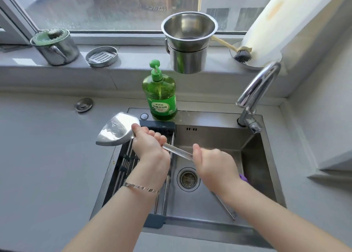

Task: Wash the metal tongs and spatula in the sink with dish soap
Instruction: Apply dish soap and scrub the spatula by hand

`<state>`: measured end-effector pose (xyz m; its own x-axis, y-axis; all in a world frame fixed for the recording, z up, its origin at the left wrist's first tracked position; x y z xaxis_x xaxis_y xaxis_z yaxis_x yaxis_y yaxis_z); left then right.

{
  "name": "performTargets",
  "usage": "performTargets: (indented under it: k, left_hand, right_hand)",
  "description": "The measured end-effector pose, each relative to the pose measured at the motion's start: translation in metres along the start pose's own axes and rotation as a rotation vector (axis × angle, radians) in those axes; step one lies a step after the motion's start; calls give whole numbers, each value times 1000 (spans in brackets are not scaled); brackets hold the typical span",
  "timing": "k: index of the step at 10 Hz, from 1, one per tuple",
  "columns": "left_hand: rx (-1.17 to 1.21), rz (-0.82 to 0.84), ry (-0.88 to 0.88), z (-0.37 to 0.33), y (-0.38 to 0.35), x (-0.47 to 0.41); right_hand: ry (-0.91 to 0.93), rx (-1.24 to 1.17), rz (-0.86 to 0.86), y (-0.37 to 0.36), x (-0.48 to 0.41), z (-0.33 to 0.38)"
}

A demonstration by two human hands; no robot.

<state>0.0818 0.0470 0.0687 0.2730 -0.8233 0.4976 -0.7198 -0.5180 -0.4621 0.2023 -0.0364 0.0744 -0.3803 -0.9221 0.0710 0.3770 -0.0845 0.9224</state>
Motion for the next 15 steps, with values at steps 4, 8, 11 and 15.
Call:
performTargets:
  k: [4, 8, 11, 15]
  left_hand:
    - [-53, -3, 10, 13, 12, 17]
    - [-100, -140, 65, 13, 28, 6]
    - [-69, -62, 47, 11, 29, 10]
    - [-94, -79, 38, 22, 30, 25]
  right_hand:
    - [-420, -414, 663, -27, 17, -40]
    - [176, 173, -320, -10, 36, -28]
    - [-231, -521, 944, -20, 37, -42]
    - [-34, -153, 335, -4, 34, -19]
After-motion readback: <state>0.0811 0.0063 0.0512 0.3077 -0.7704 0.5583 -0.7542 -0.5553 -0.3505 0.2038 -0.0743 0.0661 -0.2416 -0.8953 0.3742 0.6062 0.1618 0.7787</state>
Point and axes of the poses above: each hand's wrist, its own x-axis away from the middle knuckle, its own y-axis out of the back of the hand, z = x × y, the point moved 6 cm from there along -x, towards the middle knuckle, and after that the axes turned 10 degrees about -y, right-handed, at the moved point
